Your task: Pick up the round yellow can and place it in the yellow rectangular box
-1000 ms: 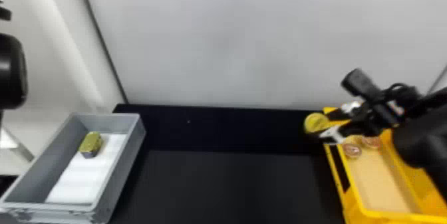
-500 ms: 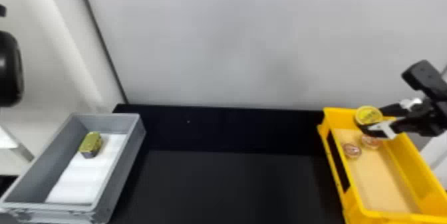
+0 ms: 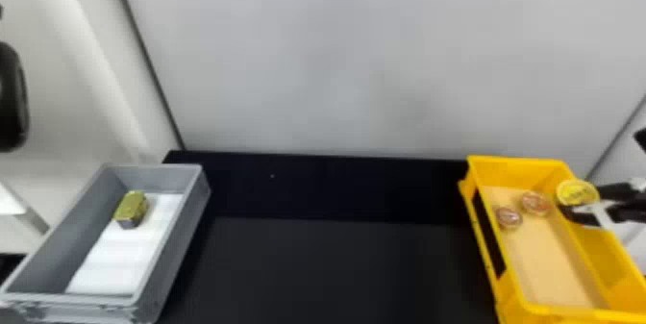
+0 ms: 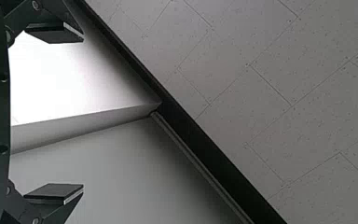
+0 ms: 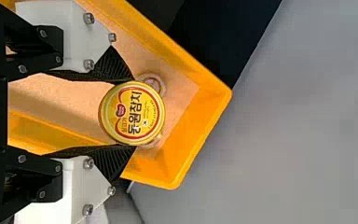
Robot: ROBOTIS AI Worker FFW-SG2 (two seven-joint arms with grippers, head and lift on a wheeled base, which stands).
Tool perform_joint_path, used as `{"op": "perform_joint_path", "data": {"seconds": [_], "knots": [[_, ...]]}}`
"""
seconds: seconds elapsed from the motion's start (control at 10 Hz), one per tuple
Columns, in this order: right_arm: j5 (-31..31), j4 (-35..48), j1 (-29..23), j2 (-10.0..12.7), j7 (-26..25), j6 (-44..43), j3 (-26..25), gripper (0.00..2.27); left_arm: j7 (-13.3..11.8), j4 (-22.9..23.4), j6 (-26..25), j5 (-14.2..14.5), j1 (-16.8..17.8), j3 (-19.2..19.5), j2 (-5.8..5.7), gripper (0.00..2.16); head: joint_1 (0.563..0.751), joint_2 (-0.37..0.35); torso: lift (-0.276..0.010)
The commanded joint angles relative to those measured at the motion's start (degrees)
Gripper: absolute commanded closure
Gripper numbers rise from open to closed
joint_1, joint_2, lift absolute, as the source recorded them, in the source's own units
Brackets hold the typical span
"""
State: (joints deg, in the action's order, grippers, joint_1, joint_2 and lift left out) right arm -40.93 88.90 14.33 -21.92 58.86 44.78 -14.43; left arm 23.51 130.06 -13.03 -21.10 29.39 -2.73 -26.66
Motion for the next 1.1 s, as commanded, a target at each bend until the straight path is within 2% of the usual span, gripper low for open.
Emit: {"op": "perform_joint_path", "data": {"seconds": [0.0,0.3,0.5,1.0], "knots": [[0.5,-3.8,-0.5,2.5,-1.9,-0.5,-4.4,0.62,0.0,0.4,-0.3,0.0,-0.2,0.3,-0.34,0.14,0.663,0.054,-0.010],[11.6,-13.8,1.6,2.8,-9.2,0.2,-4.4,0.62,0.0,0.5,0.2,-0.1,-0.3,0.4,-0.43,0.14,0.663,0.054,-0.010],[22.6,-20.9,3.8,2.1,-16.0,0.0,-3.9,0.62,0.0,0.5,0.3,-0.1,-0.3,0.4,-0.60,0.14,0.663,0.054,-0.010],[30.2,-29.5,6.2,1.4,-22.4,0.9,-3.9,0.62,0.0,0.7,0.5,-0.1,-0.3,0.4,-0.69,0.14,0.663,0.054,-0.010]]}}
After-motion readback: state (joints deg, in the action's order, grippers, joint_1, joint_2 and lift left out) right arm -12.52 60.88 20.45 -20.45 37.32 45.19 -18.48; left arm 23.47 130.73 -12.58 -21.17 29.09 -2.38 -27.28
